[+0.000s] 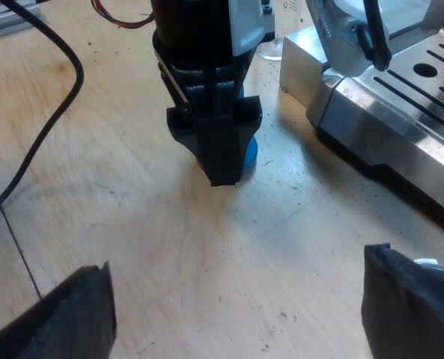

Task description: Grind coffee beans and then tamp

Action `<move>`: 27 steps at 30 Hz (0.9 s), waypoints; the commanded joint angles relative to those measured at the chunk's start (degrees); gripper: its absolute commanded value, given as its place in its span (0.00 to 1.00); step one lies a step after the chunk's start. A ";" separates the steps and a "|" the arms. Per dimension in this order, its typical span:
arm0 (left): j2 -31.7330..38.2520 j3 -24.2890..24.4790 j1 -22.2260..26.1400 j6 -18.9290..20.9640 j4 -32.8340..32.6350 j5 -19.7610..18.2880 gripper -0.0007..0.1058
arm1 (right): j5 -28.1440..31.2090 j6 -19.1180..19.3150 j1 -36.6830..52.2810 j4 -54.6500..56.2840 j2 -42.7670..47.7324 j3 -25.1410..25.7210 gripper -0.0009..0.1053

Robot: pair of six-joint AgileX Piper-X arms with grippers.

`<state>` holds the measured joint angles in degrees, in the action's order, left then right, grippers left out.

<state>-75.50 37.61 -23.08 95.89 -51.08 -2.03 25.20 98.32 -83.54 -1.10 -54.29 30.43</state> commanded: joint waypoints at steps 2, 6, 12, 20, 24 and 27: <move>-0.16 0.41 -0.05 0.04 -0.19 1.00 0.64 | 0.00 0.51 -0.14 -0.03 0.05 0.10 0.67; -0.16 0.41 -0.05 0.04 -0.04 1.00 0.58 | 0.00 0.51 -0.14 -0.03 0.05 0.10 0.67; -0.16 0.41 -0.05 0.04 -0.06 1.00 0.28 | 0.00 0.51 -0.14 -0.03 0.05 0.10 0.67; 0.61 0.86 -0.05 -1.22 -2.12 -0.32 0.01 | 0.00 0.51 -0.14 -0.03 0.05 0.10 0.67; 4.49 0.91 -0.05 -1.81 -2.80 -2.38 0.01 | 0.00 0.51 -0.14 -0.03 0.05 0.10 0.67; 9.49 0.91 -0.05 -2.01 -2.90 -4.33 0.01 | 0.00 0.51 -0.14 -0.03 0.05 0.10 0.67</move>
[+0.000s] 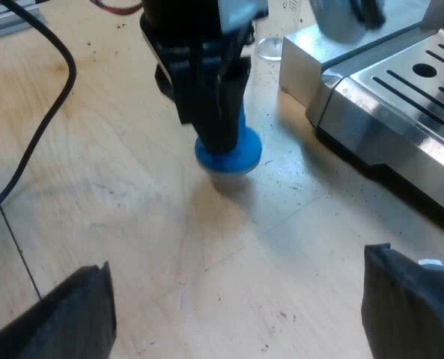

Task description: Grind coffee beans and then tamp

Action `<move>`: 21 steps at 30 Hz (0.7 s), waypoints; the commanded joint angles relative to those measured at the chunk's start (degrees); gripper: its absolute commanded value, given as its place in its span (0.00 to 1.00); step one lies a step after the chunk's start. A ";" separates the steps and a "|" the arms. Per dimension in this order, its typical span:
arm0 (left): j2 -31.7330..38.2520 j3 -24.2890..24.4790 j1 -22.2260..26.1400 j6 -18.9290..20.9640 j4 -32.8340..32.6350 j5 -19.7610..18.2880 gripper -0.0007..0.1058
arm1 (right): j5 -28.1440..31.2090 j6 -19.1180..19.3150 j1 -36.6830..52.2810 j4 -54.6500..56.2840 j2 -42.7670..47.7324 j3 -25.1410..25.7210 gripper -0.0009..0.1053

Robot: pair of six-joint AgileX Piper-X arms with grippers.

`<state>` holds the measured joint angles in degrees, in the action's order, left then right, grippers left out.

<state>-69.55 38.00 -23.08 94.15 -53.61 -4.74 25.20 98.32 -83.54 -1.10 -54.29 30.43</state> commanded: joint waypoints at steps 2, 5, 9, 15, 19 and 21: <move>7.37 0.93 -0.05 -0.28 -1.43 -2.54 0.01 | 0.29 0.51 -0.14 -0.03 0.05 0.10 0.67; 12.61 1.70 -0.05 -0.28 -3.13 -3.29 0.01 | 1.88 0.73 -0.14 -0.03 0.05 0.10 0.67; 17.64 3.10 -0.05 -0.28 -5.86 -4.19 0.01 | 9.12 0.42 -0.14 -0.03 0.71 0.10 0.67; 21.36 7.52 -0.87 0.06 -9.41 -5.32 0.01 | 12.73 0.42 0.02 1.10 4.21 0.10 0.67; 21.44 11.58 -4.73 0.51 -9.95 -5.32 0.01 | 14.03 -2.19 0.02 8.30 6.88 0.10 0.67; 21.44 13.26 -6.47 0.51 -9.94 -5.32 0.01 | 14.01 -4.05 0.02 11.65 7.95 0.10 0.67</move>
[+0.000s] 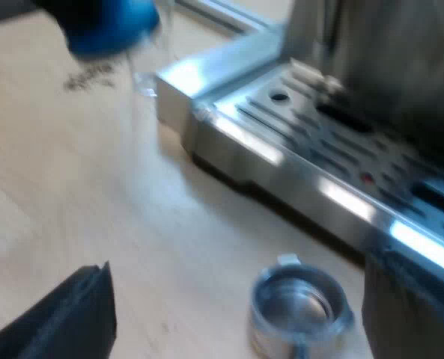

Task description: Grind coffee beans and then tamp

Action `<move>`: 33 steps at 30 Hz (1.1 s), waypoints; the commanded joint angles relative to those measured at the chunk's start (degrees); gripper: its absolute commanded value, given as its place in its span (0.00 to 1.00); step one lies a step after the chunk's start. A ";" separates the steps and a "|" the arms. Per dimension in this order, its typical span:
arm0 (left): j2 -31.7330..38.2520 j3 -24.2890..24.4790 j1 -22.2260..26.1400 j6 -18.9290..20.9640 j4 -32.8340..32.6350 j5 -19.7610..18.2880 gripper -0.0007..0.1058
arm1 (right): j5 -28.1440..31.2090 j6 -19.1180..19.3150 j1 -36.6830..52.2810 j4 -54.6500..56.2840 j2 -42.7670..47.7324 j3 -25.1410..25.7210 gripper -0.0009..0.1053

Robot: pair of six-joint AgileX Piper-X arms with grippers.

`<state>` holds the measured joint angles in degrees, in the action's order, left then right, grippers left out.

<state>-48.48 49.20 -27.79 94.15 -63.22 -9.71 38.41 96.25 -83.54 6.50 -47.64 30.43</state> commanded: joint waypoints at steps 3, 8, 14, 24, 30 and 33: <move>0.37 3.98 -4.01 0.51 -0.33 -0.36 0.01 | 2.80 -3.99 0.02 9.04 2.91 -0.28 0.67; 0.19 5.88 -6.57 0.51 -0.80 -0.36 0.01 | 3.56 -8.92 0.02 8.72 6.62 -6.15 0.67; -0.83 6.02 -9.49 0.28 -1.65 -0.36 0.01 | 3.56 -8.38 0.02 5.47 9.55 -11.30 0.67; -9.16 6.49 -15.93 -0.34 0.76 0.04 0.01 | 1.22 -7.71 0.02 -0.52 9.64 -17.69 0.67; -15.46 8.45 -16.04 -2.15 0.93 0.13 0.01 | 1.22 -7.71 0.02 -0.71 9.64 -17.97 0.67; -18.16 10.19 -16.04 -3.02 1.04 0.14 0.01 | 1.22 -7.71 0.02 -0.71 9.64 -17.97 0.67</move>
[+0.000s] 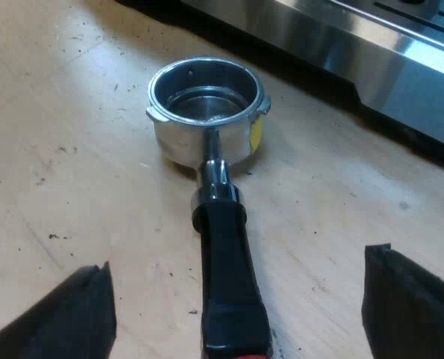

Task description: Grind coffee beans and then tamp

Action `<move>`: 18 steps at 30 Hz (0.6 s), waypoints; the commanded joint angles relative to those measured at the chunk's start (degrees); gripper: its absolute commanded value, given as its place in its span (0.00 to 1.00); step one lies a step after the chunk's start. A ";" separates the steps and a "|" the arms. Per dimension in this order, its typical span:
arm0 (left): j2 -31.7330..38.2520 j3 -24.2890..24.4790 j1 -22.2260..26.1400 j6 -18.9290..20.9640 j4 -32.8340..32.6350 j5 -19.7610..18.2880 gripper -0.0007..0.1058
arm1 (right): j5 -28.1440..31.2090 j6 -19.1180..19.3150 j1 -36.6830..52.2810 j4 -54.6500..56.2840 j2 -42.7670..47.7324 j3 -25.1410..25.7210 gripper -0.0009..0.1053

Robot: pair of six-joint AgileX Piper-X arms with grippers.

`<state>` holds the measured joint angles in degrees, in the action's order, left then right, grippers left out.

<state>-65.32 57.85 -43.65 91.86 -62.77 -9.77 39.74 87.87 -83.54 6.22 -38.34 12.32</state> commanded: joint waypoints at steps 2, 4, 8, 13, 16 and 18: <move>-3.07 2.38 -0.18 -0.85 1.22 0.21 0.01 | -0.11 0.66 0.02 -0.44 0.34 0.14 0.67; -4.19 2.50 -0.18 -0.86 1.87 0.21 0.01 | -0.11 0.66 0.02 -0.44 0.34 0.14 0.67; -6.21 2.47 -0.18 -2.27 2.09 -0.12 0.01 | -0.11 0.81 0.02 -0.44 0.34 0.14 0.67; -6.70 2.47 -0.57 -2.25 2.89 0.04 0.01 | -0.11 1.44 0.02 -0.54 -0.24 0.14 0.67; -6.70 2.47 -1.44 -2.39 3.44 0.03 0.01 | -0.11 2.05 0.02 -2.41 -2.15 0.14 0.67; -6.83 2.47 -3.16 -2.61 4.21 0.01 0.01 | -0.11 2.05 0.02 -4.12 -3.41 0.14 0.67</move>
<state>-72.31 59.99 -45.97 89.62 -59.50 -9.77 39.74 89.13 -83.54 3.04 -41.40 12.32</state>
